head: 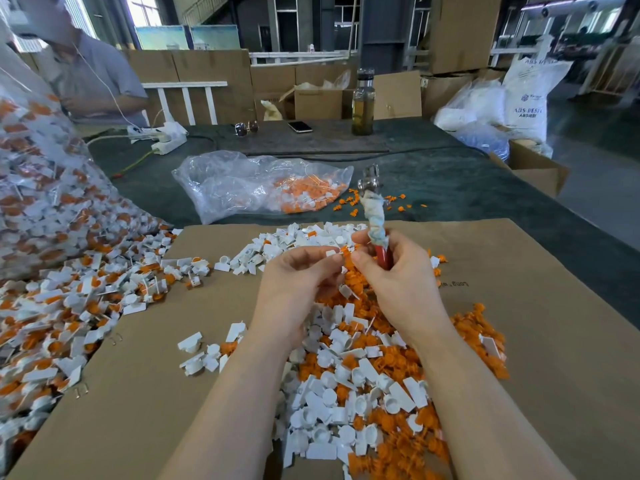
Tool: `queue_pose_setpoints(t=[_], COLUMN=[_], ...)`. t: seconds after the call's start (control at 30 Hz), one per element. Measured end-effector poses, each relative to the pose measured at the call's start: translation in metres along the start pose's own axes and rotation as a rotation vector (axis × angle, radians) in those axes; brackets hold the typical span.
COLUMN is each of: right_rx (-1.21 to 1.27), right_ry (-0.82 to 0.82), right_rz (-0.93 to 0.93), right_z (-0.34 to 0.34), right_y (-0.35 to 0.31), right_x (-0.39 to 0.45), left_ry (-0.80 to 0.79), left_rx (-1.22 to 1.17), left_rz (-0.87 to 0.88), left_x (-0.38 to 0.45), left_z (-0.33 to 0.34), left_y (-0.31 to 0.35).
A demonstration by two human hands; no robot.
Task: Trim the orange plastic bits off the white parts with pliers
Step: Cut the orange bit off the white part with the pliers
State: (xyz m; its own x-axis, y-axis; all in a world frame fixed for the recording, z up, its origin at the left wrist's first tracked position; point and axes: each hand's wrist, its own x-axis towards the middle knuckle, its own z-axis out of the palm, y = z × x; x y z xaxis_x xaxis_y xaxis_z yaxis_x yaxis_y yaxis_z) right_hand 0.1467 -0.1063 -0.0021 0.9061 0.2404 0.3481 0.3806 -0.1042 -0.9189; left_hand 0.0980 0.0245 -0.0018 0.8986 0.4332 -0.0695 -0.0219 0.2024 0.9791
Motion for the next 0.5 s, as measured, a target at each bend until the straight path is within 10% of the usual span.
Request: queue_pose_setpoints(t=[0.5], right_rx=[-0.158], right_ry=[0.058], right_rz=[0.0], right_z=[0.0024], right_y=[0.0054], right_x=[0.0011], left_ry=[0.113], left_rx=[0.287], left_rz=[0.276], left_x=[-0.0038], left_z=[0.0055], left_y=[-0.001])
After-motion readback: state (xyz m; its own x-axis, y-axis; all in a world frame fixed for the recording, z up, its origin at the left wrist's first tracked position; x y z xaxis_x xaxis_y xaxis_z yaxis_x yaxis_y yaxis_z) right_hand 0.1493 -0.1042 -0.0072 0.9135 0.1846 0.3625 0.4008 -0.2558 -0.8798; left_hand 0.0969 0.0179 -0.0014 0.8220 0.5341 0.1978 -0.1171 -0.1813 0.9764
